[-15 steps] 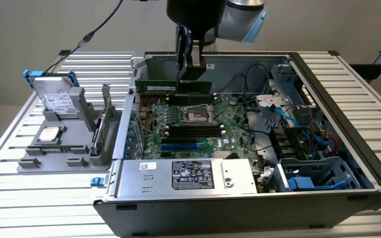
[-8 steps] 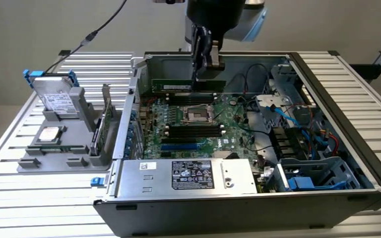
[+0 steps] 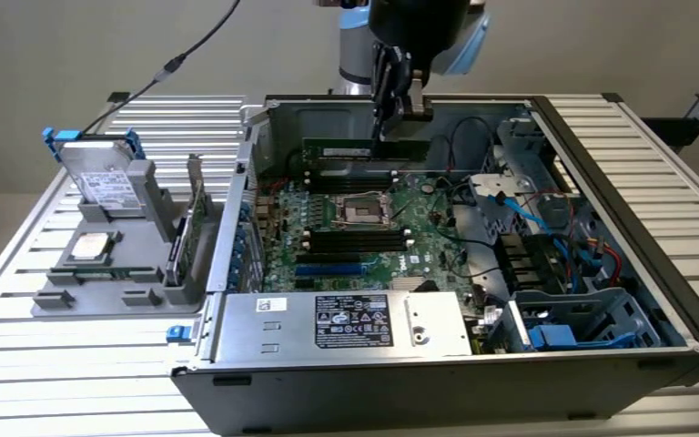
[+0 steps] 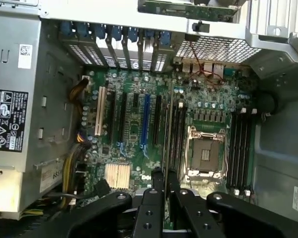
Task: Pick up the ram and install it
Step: 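Pick up the ram and move it above insertion slot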
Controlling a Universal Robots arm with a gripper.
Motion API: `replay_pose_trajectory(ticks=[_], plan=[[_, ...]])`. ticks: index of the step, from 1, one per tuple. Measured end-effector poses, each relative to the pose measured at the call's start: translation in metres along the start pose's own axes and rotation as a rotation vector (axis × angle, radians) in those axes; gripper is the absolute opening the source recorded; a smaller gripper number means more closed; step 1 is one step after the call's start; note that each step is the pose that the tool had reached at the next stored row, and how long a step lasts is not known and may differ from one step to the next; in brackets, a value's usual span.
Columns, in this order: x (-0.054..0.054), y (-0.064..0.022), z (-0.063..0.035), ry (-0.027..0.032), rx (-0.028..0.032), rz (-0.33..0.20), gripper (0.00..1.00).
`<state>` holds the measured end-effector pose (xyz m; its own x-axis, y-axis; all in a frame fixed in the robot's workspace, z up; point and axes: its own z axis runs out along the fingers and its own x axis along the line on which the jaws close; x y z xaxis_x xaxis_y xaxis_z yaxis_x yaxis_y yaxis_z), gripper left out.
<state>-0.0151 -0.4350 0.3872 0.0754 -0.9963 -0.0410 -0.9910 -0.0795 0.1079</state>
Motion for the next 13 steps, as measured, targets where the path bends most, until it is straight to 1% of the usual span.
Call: replay_pose_trajectory(ticks=[3, 8, 9, 11, 13], plan=[[-0.013, -0.0021, 0.0024, 0.0001, 0.0011, 0.000, 0.14], [-0.035, -0.0044, 0.0074, 0.0011, 0.0059, 0.000, 0.14], [-0.039, -0.0047, 0.0084, 0.0012, 0.0070, 0.000, 0.14], [-0.041, -0.0050, 0.0094, 0.0016, 0.0101, 0.000, 0.14], [-0.041, -0.0051, 0.0094, 0.0015, 0.0102, 0.000, 0.14]])
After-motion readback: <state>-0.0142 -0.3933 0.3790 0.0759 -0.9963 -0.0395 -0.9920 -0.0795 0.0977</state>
